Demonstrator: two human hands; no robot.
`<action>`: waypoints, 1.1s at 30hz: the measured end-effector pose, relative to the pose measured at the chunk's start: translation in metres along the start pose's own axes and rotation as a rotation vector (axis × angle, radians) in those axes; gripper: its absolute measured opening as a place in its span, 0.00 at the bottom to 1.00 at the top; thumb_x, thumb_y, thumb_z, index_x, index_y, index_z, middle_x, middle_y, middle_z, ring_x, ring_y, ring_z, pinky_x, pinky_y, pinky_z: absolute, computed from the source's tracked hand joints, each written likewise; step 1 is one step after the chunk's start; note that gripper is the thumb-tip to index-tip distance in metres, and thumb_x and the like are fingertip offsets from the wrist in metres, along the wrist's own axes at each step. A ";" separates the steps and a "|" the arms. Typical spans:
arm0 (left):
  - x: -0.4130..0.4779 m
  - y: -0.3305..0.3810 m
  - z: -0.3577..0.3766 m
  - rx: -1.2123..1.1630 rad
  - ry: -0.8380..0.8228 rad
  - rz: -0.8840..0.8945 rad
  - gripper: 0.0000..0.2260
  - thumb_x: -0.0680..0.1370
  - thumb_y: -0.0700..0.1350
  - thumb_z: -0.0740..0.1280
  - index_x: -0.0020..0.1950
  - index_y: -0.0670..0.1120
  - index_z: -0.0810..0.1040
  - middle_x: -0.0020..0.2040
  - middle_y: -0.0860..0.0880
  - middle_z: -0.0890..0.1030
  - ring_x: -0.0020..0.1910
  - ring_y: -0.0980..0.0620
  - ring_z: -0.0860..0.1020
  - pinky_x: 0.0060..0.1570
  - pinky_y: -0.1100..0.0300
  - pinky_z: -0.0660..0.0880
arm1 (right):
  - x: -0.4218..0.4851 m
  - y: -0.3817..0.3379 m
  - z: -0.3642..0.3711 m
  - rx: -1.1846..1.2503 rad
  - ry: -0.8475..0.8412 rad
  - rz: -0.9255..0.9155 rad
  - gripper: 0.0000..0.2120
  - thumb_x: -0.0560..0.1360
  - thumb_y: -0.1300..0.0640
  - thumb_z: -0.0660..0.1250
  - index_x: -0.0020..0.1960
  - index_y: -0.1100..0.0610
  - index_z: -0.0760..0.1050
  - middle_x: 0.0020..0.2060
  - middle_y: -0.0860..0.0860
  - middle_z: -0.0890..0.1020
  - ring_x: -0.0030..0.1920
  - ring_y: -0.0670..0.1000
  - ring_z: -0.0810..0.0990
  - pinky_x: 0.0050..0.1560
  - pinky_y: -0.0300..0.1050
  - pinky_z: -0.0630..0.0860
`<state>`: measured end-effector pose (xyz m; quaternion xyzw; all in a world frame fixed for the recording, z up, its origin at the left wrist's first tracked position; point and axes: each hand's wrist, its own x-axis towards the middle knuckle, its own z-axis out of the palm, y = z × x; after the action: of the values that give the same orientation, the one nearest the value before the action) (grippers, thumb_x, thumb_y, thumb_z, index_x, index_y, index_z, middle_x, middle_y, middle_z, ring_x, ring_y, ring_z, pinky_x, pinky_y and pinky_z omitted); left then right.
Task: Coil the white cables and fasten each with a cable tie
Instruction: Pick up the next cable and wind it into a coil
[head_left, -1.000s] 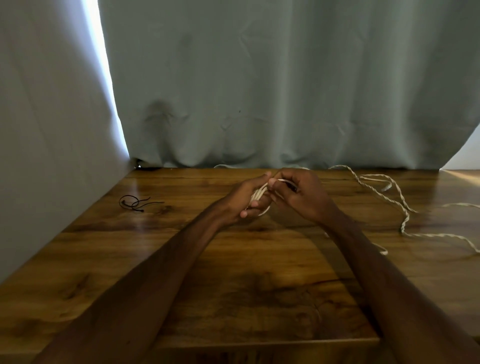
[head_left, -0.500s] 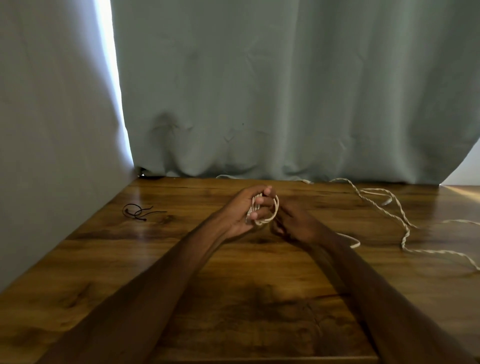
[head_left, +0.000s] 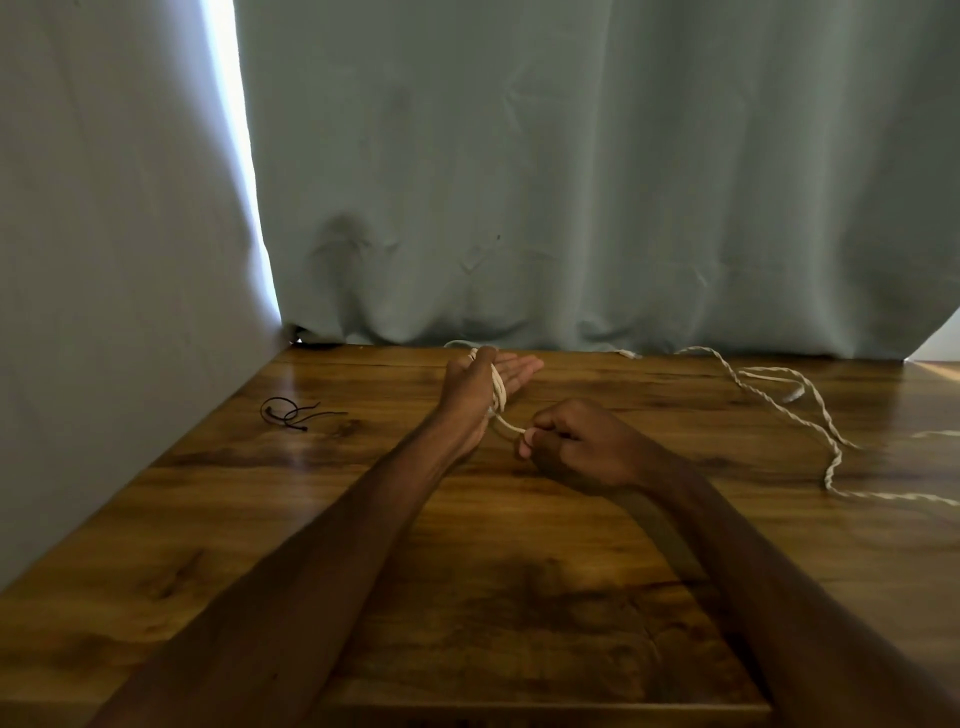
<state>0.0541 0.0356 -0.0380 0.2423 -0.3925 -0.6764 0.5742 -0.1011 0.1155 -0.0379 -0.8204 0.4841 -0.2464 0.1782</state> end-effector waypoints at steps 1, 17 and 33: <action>0.002 -0.001 -0.001 0.059 0.042 0.036 0.14 0.86 0.38 0.54 0.60 0.28 0.73 0.57 0.27 0.80 0.56 0.35 0.84 0.57 0.50 0.82 | -0.001 -0.002 -0.001 0.008 0.003 -0.014 0.12 0.83 0.57 0.64 0.47 0.55 0.85 0.31 0.45 0.83 0.29 0.41 0.76 0.31 0.34 0.69; -0.027 -0.012 0.010 0.771 -0.282 0.089 0.17 0.86 0.47 0.58 0.44 0.41 0.79 0.32 0.47 0.81 0.29 0.50 0.79 0.31 0.59 0.76 | -0.009 -0.006 -0.022 0.069 0.425 -0.133 0.11 0.82 0.59 0.66 0.43 0.57 0.84 0.35 0.46 0.85 0.36 0.45 0.83 0.41 0.47 0.79; -0.036 0.009 0.028 0.125 -0.558 -0.315 0.15 0.86 0.49 0.57 0.44 0.45 0.76 0.21 0.56 0.63 0.15 0.60 0.61 0.18 0.65 0.51 | -0.005 0.024 -0.022 0.035 0.485 -0.058 0.12 0.83 0.62 0.64 0.48 0.53 0.85 0.30 0.33 0.80 0.32 0.37 0.79 0.35 0.30 0.70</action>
<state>0.0455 0.0770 -0.0192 0.1401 -0.5333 -0.7718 0.3167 -0.1328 0.1078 -0.0340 -0.7476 0.4846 -0.4495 0.0640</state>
